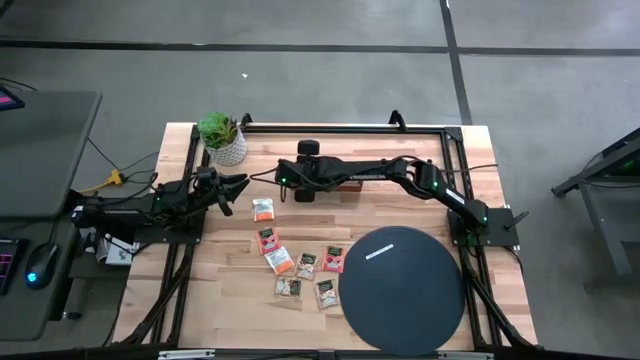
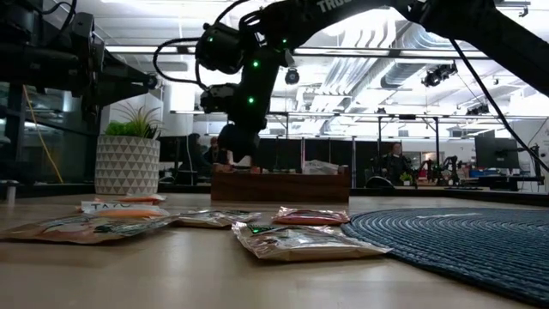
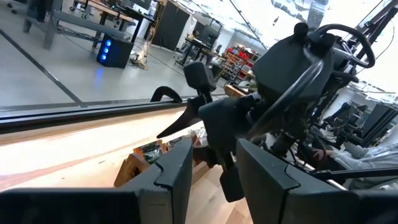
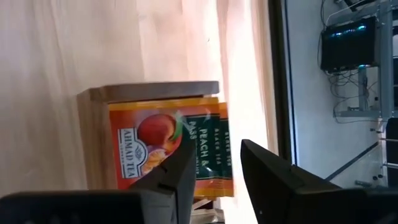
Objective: Pick & Place Tea
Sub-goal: Put the red orange tea sachet into the left section of the wooden organizer
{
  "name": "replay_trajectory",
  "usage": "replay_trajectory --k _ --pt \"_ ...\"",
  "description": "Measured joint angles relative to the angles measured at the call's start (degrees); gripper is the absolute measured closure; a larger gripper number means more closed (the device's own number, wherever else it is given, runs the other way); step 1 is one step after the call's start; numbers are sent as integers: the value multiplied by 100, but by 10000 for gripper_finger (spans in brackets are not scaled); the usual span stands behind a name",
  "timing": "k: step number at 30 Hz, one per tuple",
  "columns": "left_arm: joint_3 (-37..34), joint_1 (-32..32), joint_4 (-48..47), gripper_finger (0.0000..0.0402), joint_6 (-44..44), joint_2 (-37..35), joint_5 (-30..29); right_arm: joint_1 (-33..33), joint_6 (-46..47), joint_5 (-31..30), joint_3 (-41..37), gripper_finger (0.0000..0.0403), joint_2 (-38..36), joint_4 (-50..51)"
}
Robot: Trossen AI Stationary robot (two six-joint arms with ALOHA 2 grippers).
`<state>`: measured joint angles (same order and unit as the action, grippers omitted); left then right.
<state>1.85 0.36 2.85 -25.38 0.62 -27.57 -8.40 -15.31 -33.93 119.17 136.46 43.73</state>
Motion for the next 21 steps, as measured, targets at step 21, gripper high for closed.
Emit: replay_trajectory --k 21 --pt "0 -2 0 278 1 0 4 537 1834 3744 3 278 -742 2357"
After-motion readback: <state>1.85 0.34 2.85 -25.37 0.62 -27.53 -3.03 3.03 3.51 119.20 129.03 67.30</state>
